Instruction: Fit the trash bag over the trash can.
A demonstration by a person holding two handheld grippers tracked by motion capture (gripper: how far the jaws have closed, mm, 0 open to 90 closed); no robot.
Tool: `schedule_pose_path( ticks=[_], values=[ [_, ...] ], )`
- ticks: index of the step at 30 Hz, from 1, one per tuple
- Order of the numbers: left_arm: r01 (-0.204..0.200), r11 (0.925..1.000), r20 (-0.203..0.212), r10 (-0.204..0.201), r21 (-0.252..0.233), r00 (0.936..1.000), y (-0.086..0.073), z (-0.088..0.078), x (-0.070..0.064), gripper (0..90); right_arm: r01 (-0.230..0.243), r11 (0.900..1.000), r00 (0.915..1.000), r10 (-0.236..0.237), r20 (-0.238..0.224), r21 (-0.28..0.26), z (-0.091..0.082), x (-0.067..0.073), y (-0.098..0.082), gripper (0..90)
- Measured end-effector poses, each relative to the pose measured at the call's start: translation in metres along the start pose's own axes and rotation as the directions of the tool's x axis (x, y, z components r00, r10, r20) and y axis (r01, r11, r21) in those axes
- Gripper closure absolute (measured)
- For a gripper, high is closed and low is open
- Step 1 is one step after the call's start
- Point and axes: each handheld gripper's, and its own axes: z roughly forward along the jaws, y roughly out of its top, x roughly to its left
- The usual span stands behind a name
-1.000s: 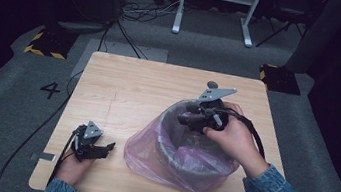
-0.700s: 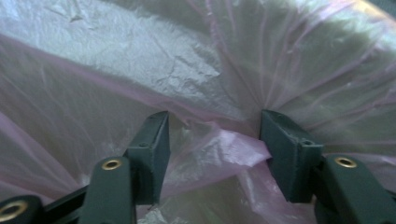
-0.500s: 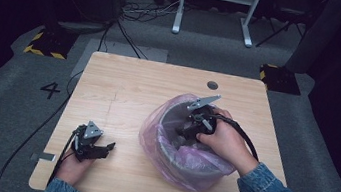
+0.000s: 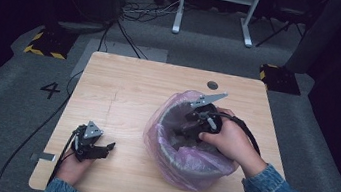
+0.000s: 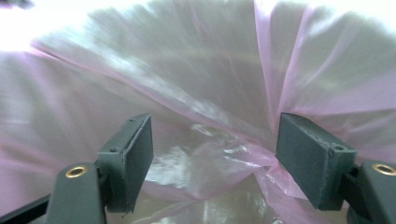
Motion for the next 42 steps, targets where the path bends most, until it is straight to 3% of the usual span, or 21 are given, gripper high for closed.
schedule_pose_path(
  ticks=[3,5,9,13,15,16,19,20,21,22,23,25,26,29,32,35,37,39,40,41,42],
  values=[
    [-0.002,1.0000,-0.001,0.002,0.000,1.0000,0.000,0.000,0.000,31.7,0.023,0.999,0.9996,-0.024,-0.017,-0.047,-0.017,0.005,0.005,27.8],
    [0.000,1.0000,0.000,0.000,0.000,1.0000,0.000,0.000,0.000,31.7,0.083,0.994,0.9958,-0.086,-0.033,-0.071,-0.026,0.009,0.009,26.6],
    [0.001,1.0000,0.000,-0.001,0.000,1.0000,0.000,0.000,0.000,31.7,0.153,0.983,0.9790,-0.165,-0.119,-0.103,-0.040,0.017,0.013,26.6],
    [0.000,1.0000,0.000,0.000,0.000,1.0000,0.000,0.000,0.000,31.7,0.217,0.970,0.9572,-0.233,-0.171,-0.108,-0.046,0.023,0.013,26.5],
    [0.000,1.0000,0.000,0.000,0.000,1.0000,0.000,0.000,0.000,31.7,0.256,0.961,0.9387,-0.274,-0.210,-0.109,-0.047,0.026,0.013,26.5],
    [0.000,1.0000,0.000,0.000,0.000,1.0000,0.000,0.000,0.000,31.7,0.262,0.959,0.9336,-0.280,-0.223,-0.109,-0.047,0.028,0.013,26.5],
    [0.000,1.0000,0.000,0.000,0.000,1.0000,0.000,0.000,0.000,31.7,0.326,0.942,0.9005,-0.336,-0.276,-0.085,-0.043,0.033,0.012,26.5],
    [0.001,1.0000,0.000,-0.001,0.000,1.0000,0.000,0.000,0.000,31.7,0.342,0.937,0.8930,-0.349,-0.285,-0.074,-0.040,0.035,0.011,26.5],
    [-0.001,1.0000,-0.001,0.001,0.000,1.0000,0.000,0.000,0.000,31.7,0.368,0.928,0.8817,-0.368,-0.295,-0.057,-0.036,0.037,0.010,26.5],
    [-0.001,1.0000,-0.001,0.001,0.000,1.0000,0.000,0.000,0.000,31.7,0.404,0.914,0.8641,-0.394,-0.313,-0.035,-0.031,0.039,0.009,26.4],
    [-0.001,1.0000,-0.001,0.001,0.000,1.0000,0.000,0.000,0.000,31.7,0.426,0.905,0.8540,-0.408,-0.323,-0.017,-0.026,0.042,0.007,26.4],
    [-0.001,1.0000,-0.001,0.001,0.000,1.0000,0.000,0.000,0.000,31.7,0.469,0.883,0.8371,-0.438,-0.328,0.017,-0.019,0.045,0.005,27.2],
    [-0.001,1.0000,-0.001,0.001,0.000,1.0000,0.000,0.000,0.000,31.7,0.487,0.873,0.8336,-0.450,-0.320,0.041,-0.014,0.046,0.003,26.8],
    [-0.001,1.0000,-0.001,0.001,0.002,1.0000,0.000,0.000,0.000,31.4,0.488,0.867,0.8480,-0.444,-0.290,0.102,0.000,0.047,-0.002,24.7],
    [0.000,1.0000,-0.001,0.000,0.001,1.0000,0.000,0.000,0.000,31.4,0.495,0.856,0.8529,-0.447,-0.270,0.150,0.011,0.048,-0.008,24.6],
    [-0.001,1.0000,0.000,0.001,0.001,1.0000,0.000,0.000,0.000,31.4,0.484,0.853,0.8659,-0.433,-0.250,0.198,0.021,0.049,-0.012,24.6],
    [-0.001,1.0000,0.000,0.001,0.001,1.0000,0.000,0.000,0.000,31.4,0.483,0.846,0.8684,-0.431,-0.245,0.225,0.028,0.049,-0.015,25.3],
    [0.001,1.0000,0.000,-0.001,0.002,1.0000,0.000,0.000,0.000,31.4,0.476,0.846,0.8730,-0.423,-0.243,0.239,0.033,0.048,-0.017,24.9],
    [0.000,1.0000,0.000,0.000,0.002,1.0000,0.000,0.000,0.000,31.4,0.467,0.850,0.8779,-0.413,-0.242,0.245,0.035,0.047,-0.018,24.3],
    [-0.001,1.0000,0.000,0.001,0.003,1.0000,0.000,0.000,0.000,31.3,0.449,0.856,0.8883,-0.396,-0.233,0.258,0.037,0.047,-0.020,23.3],
    [-0.002,1.0000,0.000,0.002,0.003,1.0000,0.000,0.000,0.000,31.2,0.443,0.857,0.8918,-0.391,-0.228,0.263,0.039,0.046,-0.021,22.3]
  ],
)
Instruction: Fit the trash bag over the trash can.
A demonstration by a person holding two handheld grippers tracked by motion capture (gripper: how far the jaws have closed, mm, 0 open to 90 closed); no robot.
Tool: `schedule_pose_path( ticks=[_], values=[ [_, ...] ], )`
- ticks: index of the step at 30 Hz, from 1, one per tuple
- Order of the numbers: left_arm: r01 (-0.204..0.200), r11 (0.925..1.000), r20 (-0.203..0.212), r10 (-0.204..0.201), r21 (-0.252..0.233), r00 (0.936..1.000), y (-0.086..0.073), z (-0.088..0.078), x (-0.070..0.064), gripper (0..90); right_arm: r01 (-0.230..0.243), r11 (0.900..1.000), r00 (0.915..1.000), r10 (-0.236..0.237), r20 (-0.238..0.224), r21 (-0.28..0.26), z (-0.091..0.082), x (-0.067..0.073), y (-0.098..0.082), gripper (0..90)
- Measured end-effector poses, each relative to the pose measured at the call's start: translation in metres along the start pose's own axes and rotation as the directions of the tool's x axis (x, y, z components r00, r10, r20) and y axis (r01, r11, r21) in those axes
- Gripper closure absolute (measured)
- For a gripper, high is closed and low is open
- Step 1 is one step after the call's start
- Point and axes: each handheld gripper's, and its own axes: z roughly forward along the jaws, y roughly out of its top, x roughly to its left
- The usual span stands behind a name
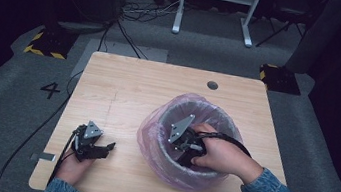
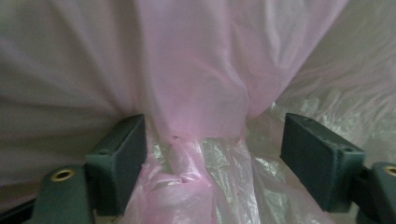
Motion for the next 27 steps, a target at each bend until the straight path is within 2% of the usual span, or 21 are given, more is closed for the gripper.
schedule_pose_path(
  ticks=[3,5,11,17,19,22,24,26,27],
  values=[
    [-0.002,1.0000,0.000,0.002,0.001,1.0000,0.001,0.000,0.000,30.7,-0.054,0.998,0.9986,0.054,-0.001,-0.012,0.004,-0.003,-0.002,21.7],
    [-0.005,1.0000,-0.001,0.005,0.003,1.0000,0.001,0.001,0.000,30.4,-0.061,0.998,0.9982,0.060,-0.005,-0.033,0.001,-0.004,-0.002,23.7],
    [-0.005,1.0000,-0.001,0.005,0.003,1.0000,0.001,0.001,0.000,30.4,-0.089,0.985,0.9945,0.096,0.042,-0.144,-0.031,-0.008,0.003,24.0],
    [-0.003,1.0000,-0.002,0.003,0.001,1.0000,0.001,0.001,0.000,30.3,-0.093,0.979,0.9911,0.108,0.077,-0.180,-0.058,-0.010,0.008,24.0],
    [-0.003,1.0000,-0.002,0.003,0.002,1.0000,0.001,0.001,0.000,30.3,-0.096,0.974,0.9891,0.116,0.091,-0.203,-0.066,-0.010,0.009,24.0],
    [-0.004,1.0000,-0.003,0.004,0.002,1.0000,0.001,0.001,0.000,30.3,-0.118,0.961,0.9829,0.149,0.108,-0.249,-0.076,-0.009,0.009,24.8],
    [-0.003,1.0000,-0.001,0.003,0.002,1.0000,0.001,0.001,0.000,30.3,-0.148,0.946,0.9729,0.192,0.130,-0.289,-0.085,-0.010,0.007,25.0],
    [-0.005,1.0000,-0.002,0.005,0.002,1.0000,0.001,0.001,0.000,30.3,-0.185,0.923,0.9539,0.251,0.164,-0.339,-0.094,-0.010,0.003,25.1],
    [-0.005,1.0000,-0.002,0.005,0.002,1.0000,0.001,0.001,0.000,30.3,-0.211,0.909,0.9419,0.287,0.174,-0.360,-0.098,-0.011,0.001,25.8]
  ],
)
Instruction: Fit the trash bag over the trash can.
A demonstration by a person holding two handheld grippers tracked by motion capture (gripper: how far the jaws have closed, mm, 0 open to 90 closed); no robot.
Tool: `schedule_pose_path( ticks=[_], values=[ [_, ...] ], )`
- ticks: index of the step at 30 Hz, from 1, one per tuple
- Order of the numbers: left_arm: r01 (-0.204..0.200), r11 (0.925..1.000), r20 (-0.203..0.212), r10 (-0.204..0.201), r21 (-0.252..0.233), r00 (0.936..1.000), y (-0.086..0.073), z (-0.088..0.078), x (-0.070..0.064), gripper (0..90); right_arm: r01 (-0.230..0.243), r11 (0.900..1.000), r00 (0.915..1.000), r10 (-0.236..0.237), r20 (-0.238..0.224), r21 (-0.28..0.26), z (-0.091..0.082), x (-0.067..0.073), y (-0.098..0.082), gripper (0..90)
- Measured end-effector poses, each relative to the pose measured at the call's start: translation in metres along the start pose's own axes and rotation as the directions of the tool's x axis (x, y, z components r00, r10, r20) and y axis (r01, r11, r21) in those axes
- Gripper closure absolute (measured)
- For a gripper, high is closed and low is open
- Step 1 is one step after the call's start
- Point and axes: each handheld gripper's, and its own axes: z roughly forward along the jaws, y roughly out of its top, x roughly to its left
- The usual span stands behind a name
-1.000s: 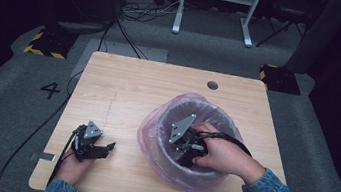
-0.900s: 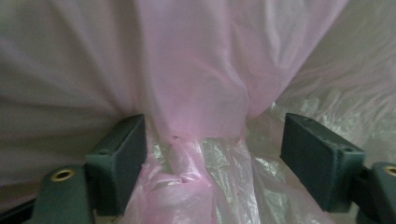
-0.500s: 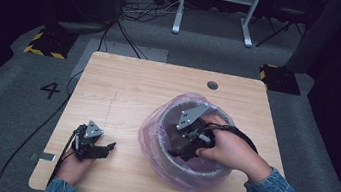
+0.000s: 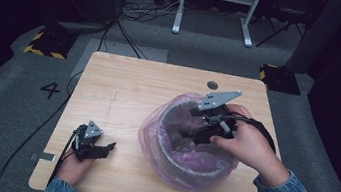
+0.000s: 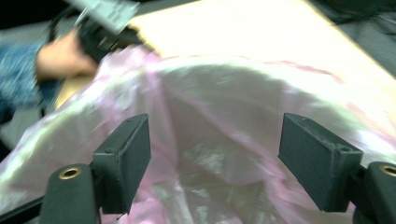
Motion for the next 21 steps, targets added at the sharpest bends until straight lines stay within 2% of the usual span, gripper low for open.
schedule_pose_path(
  ticks=[2,4,7,16,21],
  values=[
    [0.001,1.0000,0.000,-0.001,0.000,1.0000,0.000,0.000,0.000,30.3,-0.055,0.998,0.9977,0.056,0.038,-0.033,-0.006,-0.003,-0.002,26.8],
    [0.000,1.0000,0.000,0.000,0.001,1.0000,0.000,0.000,0.000,30.3,-0.104,0.992,0.9900,0.111,0.088,-0.075,-0.014,-0.010,-0.007,26.8],
    [0.001,1.0000,0.000,-0.001,0.001,1.0000,0.000,0.000,0.000,30.3,-0.132,0.986,0.9814,0.145,0.126,-0.105,-0.022,-0.016,-0.012,26.8],
    [0.003,1.0000,0.001,-0.003,-0.001,1.0000,0.000,0.001,0.000,29.7,-0.179,0.973,0.9592,0.206,0.193,-0.146,-0.052,-0.032,-0.032,26.8],
    [0.004,1.0000,0.002,-0.004,-0.001,1.0000,0.001,0.001,0.000,29.2,-0.203,0.966,0.9483,0.234,0.214,-0.160,-0.067,-0.038,-0.043,26.8]
  ],
)
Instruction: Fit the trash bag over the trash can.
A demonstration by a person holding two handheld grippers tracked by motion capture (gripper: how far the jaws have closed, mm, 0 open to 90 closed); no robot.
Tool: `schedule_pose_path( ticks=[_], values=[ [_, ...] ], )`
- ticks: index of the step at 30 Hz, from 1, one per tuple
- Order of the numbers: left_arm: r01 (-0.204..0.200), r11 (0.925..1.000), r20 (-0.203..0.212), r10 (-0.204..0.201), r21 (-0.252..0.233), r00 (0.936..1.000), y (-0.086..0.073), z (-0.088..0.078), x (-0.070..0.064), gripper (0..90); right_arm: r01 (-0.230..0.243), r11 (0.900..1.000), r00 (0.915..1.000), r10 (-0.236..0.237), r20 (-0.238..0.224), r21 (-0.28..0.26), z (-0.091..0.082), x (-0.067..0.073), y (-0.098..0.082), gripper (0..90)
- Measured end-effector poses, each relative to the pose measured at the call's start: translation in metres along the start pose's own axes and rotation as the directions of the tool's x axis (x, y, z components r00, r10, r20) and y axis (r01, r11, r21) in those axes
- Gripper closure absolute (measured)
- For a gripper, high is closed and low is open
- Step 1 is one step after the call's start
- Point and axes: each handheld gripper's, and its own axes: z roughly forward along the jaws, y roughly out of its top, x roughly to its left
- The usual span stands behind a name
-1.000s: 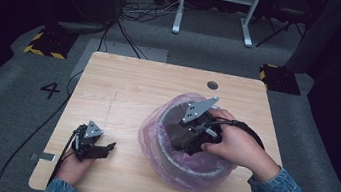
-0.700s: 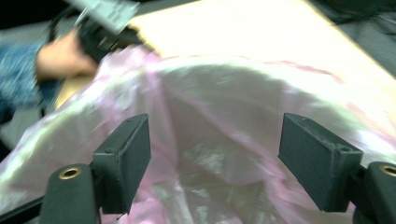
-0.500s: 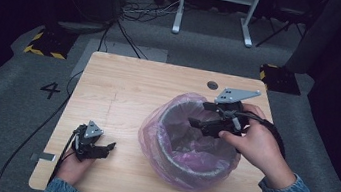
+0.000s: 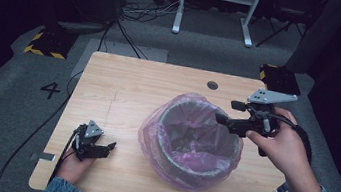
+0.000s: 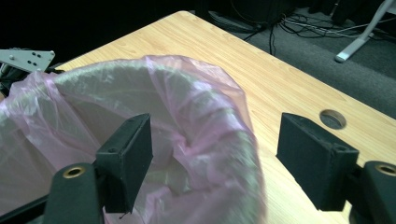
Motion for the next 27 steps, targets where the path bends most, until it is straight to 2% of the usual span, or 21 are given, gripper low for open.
schedule_pose_path(
  ticks=[4,13,17,24,27],
  values=[
    [0.000,1.0000,-0.001,0.000,0.000,1.0000,0.000,0.000,0.000,29.1,-0.014,1.000,0.9999,0.014,0.003,-0.005,-0.015,-0.007,-0.008,26.8],
    [0.002,1.0000,-0.004,-0.002,0.002,1.0000,0.000,0.000,0.000,29.0,-0.042,0.999,0.9974,0.043,0.057,-0.021,-0.046,-0.021,-0.023,26.8],
    [0.012,0.9999,-0.013,-0.012,0.002,0.9998,-0.002,-0.002,-0.002,28.7,-0.046,0.999,0.9961,0.048,0.074,-0.020,-0.057,-0.024,-0.030,26.8],
    [0.006,1.0000,-0.007,-0.006,0.002,1.0000,-0.003,-0.003,-0.002,28.4,-0.062,0.998,0.9921,0.063,0.108,-0.013,-0.073,-0.030,-0.043,26.6],
    [-0.004,1.0000,0.007,0.004,0.003,1.0000,-0.007,-0.007,-0.004,28.1,-0.061,0.998,0.9936,0.062,0.095,-0.007,-0.078,-0.028,-0.049,26.4]
  ],
)
